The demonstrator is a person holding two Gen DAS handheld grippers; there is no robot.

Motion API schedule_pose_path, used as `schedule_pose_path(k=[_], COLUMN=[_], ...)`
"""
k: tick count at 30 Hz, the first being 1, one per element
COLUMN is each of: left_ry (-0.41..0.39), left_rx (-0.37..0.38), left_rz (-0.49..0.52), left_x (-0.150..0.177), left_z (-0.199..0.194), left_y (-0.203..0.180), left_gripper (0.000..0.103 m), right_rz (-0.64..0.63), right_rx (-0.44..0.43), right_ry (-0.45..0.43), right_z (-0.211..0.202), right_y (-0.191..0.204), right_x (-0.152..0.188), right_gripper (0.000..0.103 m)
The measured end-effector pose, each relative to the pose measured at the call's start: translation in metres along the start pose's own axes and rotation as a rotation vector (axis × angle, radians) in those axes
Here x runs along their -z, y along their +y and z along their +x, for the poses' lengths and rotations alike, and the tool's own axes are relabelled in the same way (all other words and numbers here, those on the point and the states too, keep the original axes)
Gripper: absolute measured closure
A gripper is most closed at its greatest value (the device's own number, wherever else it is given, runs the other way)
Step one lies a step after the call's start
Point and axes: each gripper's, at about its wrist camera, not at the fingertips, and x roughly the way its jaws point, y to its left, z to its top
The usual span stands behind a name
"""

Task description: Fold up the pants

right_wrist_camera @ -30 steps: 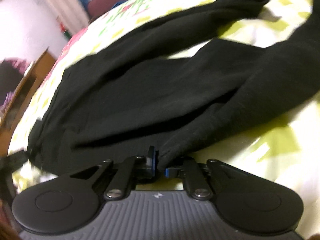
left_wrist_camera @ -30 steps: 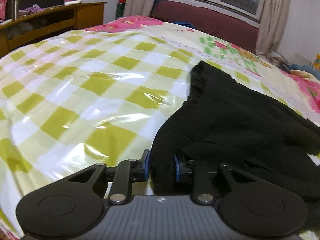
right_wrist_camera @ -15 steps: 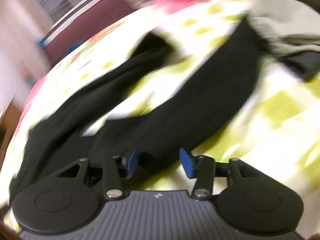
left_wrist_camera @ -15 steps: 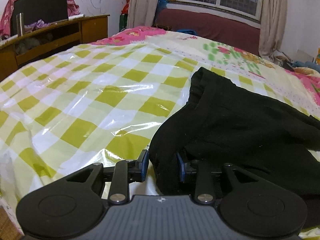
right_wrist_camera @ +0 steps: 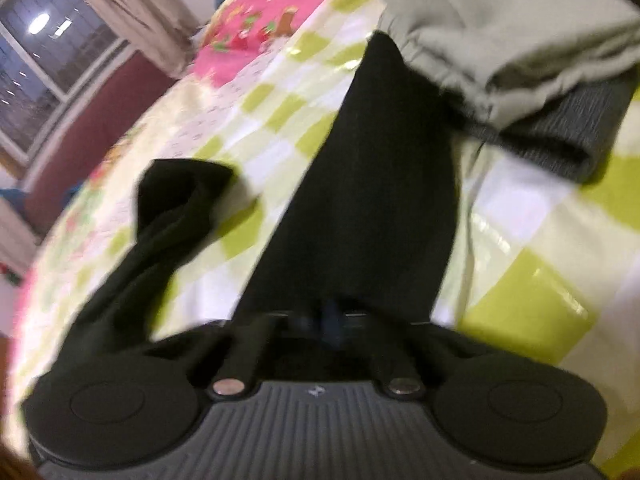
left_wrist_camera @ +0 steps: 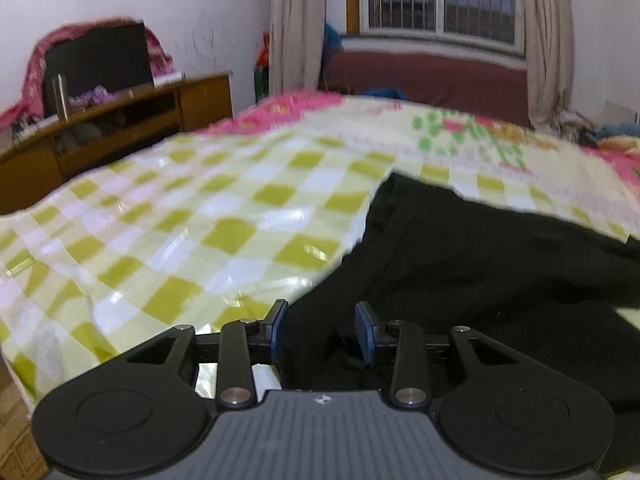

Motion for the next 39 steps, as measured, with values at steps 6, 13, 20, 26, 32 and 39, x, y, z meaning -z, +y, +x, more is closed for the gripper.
schedule_pose_path(k=[6, 13, 20, 26, 32, 39], left_ry=[-0.044, 0.036, 0.064, 0.055, 0.098, 0.177], left_rx=[0.108, 0.338, 0.524, 0.604, 0.614, 0.62], left_rz=[0.083, 0.216, 0.404, 0.431, 0.42, 0.468], left_x=[-0.002, 0.018, 0.032, 0.029, 0.037, 0.066], left_z=[-0.025, -0.021, -0.024, -0.039, -0.037, -0.038], left_y=[-0.024, -0.107, -0.2, -0.22, -0.216, -0.217], left_gripper=[0.045, 0.044, 0.044, 0.044, 0.035, 0.035], right_rz=[-0.061, 0.055, 0.049, 0.028, -0.052, -0.115], right_rx=[-0.039, 0.015, 0.123, 0.004, 0.223, 0.26], right_ry=[-0.029, -0.063, -0.079, -0.111, -0.006, -0.129], right_z=[-0.047, -0.022, 0.02, -0.047, -0.061, -0.109], right_y=[-0.012, -0.019, -0.016, -0.047, -0.088, -0.081], right_x=[0.001, -0.025, -0.055, -0.057, -0.045, -0.019], right_gripper=[0.099, 0.047, 0.096, 0.097, 0.085, 0.076])
